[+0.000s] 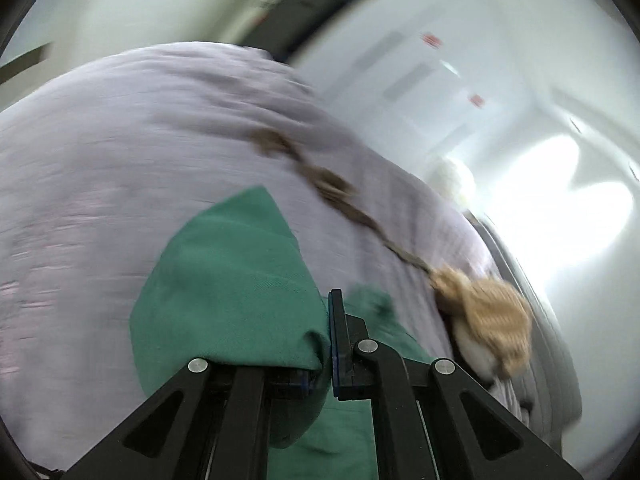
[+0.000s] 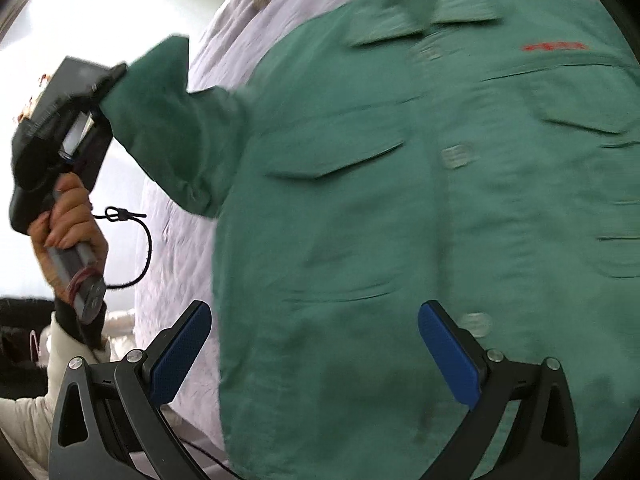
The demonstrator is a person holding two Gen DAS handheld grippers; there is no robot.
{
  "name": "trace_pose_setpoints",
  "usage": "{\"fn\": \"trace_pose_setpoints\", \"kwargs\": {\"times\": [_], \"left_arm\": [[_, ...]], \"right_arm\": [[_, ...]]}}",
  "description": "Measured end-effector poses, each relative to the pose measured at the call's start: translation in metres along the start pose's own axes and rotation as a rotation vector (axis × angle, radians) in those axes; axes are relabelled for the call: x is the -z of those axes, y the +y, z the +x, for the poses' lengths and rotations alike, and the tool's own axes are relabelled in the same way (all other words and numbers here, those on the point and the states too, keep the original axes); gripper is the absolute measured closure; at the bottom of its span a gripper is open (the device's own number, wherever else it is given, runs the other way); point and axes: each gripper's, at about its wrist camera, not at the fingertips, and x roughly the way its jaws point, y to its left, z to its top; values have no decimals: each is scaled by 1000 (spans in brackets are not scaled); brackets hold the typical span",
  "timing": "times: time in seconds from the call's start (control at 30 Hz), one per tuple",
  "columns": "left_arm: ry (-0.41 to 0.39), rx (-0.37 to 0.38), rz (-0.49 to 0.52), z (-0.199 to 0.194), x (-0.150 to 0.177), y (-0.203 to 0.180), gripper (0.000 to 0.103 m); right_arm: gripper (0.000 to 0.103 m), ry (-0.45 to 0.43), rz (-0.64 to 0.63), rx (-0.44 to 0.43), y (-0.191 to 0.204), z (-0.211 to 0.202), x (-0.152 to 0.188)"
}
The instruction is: Fold large clothes
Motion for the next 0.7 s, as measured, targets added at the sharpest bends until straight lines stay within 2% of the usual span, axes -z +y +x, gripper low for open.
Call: {"fn": "trace_pose_setpoints", "kwargs": {"times": [0.1,0.23,0.3,0.33,0.4,0.43,0.47,0.5,0.53,0.57,0.63,0.7], "left_arm": [[94,59,103,54,21,-66,95],[250,37,212,131,68,-124,95],[328,-31,286,164,101,-139,95],[356,-89,330,181,117,-144,95],[394,-170,389,194,144,-145,94],[417,-212,417,199,156,-144,90],[434,-233,434,204,167,-145,67],[451,-247,443,206,176,-143,29],[447,-257,445,203,179,-140,16],[420,-272,457,195,181,-140,10],[409,-288,493,184,181,-140,10],[378,-319,511,164,174,-139,10]], "right_arm": [[0,-44,64,32,-31,-24,-2],[0,-79,158,83,-77,-53,-1],[0,-82,190,102,-94,-61,-2],[0,-83,204,112,-101,-64,-1],[0,-88,220,131,-115,-69,-1],[0,-90,223,136,-118,-71,-2],[0,-94,221,143,-119,-72,-4],[0,-100,213,153,-119,-74,-8],[0,-105,202,160,-119,-74,-11],[0,-110,191,165,-123,-76,-17],[0,-124,137,181,-120,-83,-26],[0,-142,42,198,-100,-81,-40]]}}
